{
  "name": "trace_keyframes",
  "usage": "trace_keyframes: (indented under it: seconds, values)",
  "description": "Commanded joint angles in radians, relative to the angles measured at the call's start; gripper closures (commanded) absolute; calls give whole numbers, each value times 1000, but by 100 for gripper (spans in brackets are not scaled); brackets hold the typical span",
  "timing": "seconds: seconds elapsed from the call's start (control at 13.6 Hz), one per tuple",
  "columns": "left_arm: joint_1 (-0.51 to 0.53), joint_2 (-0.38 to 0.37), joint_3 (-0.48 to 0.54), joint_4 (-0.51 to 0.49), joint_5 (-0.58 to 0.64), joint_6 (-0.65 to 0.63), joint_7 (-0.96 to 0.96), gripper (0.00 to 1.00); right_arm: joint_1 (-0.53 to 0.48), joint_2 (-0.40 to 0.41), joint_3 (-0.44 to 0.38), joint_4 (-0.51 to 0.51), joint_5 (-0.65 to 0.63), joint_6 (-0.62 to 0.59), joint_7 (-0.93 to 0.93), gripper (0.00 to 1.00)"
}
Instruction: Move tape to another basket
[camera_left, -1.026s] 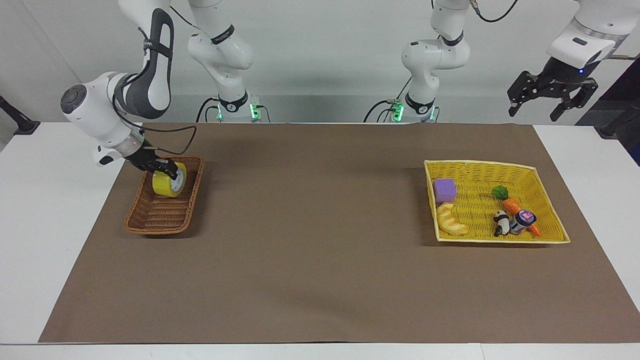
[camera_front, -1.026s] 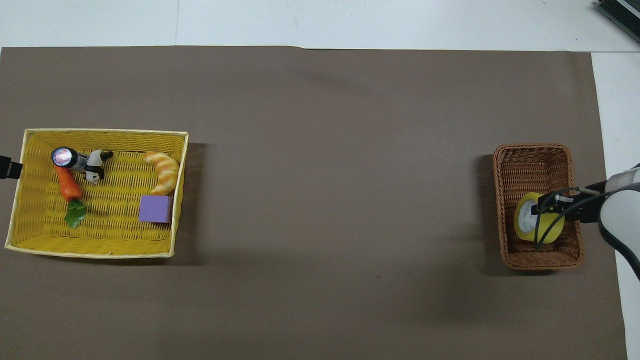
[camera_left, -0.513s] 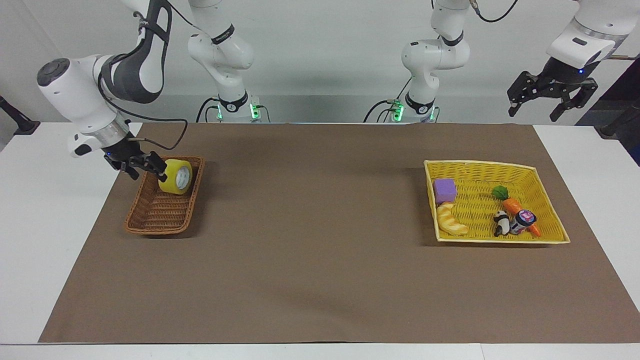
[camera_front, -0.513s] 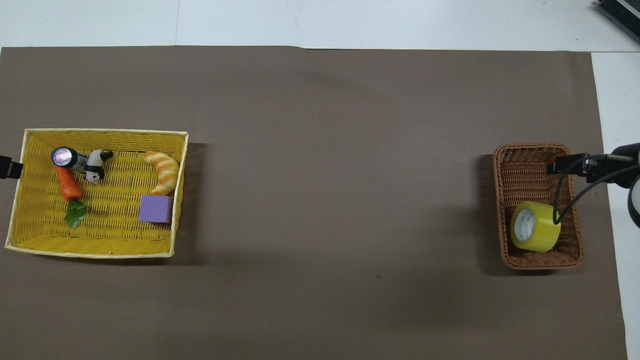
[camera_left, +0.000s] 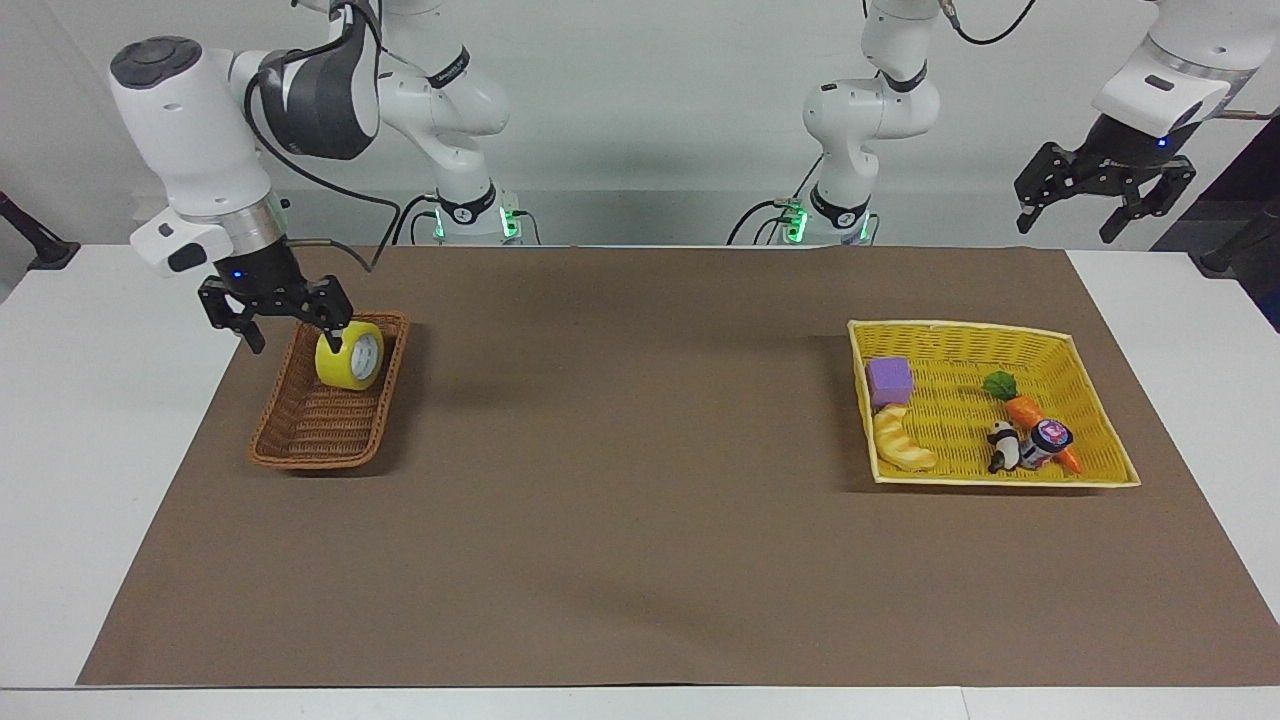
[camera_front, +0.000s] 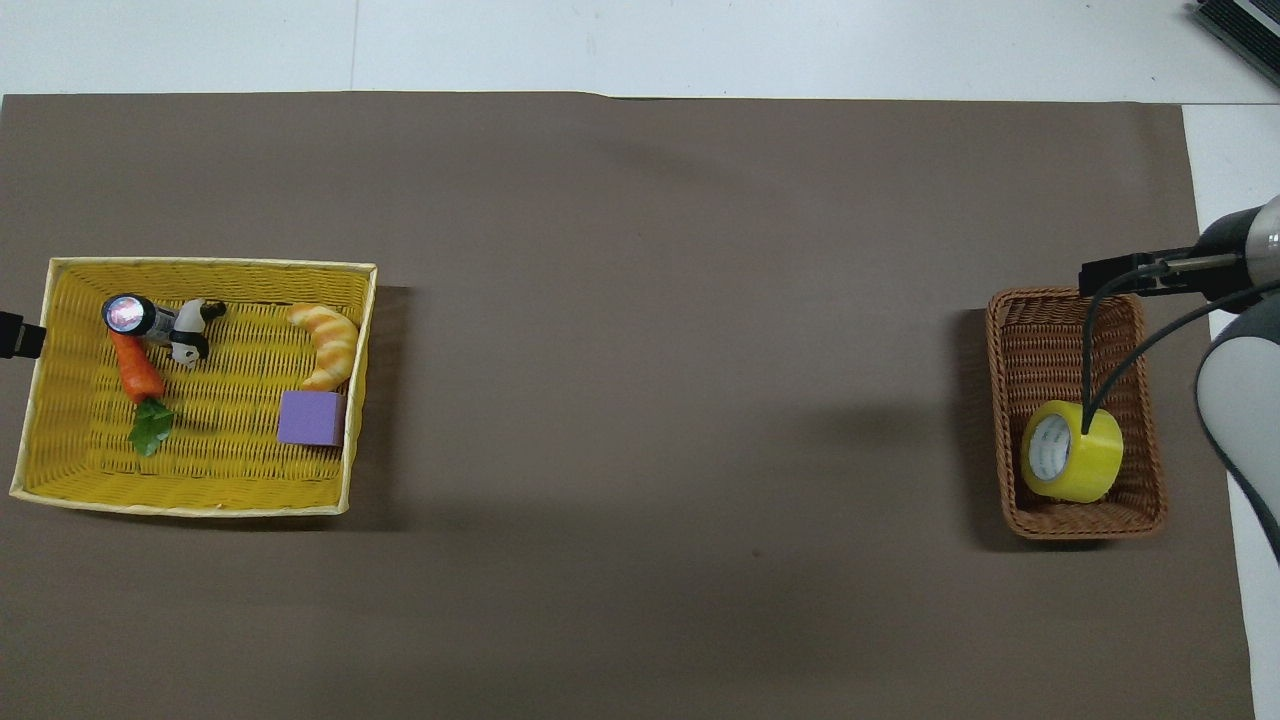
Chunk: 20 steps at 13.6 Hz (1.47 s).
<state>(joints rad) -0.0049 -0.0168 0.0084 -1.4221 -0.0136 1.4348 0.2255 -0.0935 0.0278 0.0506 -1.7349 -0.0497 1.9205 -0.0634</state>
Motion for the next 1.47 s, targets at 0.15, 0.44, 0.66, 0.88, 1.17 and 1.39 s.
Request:
trace_keyframes:
  seconds: [0.15,0.44,0.66,0.88,1.17,1.39]
  values:
    - [16,-22,-13,-23,15,-7,8,0,46,21,9,150,-6,-177,59,0]
    - [16,-23,-13,-23,17,-7,9,0,44,-6,17,170,46,-277,59,0]
    - [16,-22,-13,-23,15,-7,8,0,34,0,15,239,71,-353,60,0]
    - [16,-23,-13,-23,17,-7,8,0,32,0,15,241,67,-354,60,0]
    - [16,-22,-13,-23,17,-7,9,0,29,-3,15,242,76,-362,60,0]
    - [16,-23,-13,-23,17,-7,8,0,44,-5,-5,245,62,-431,57,0]
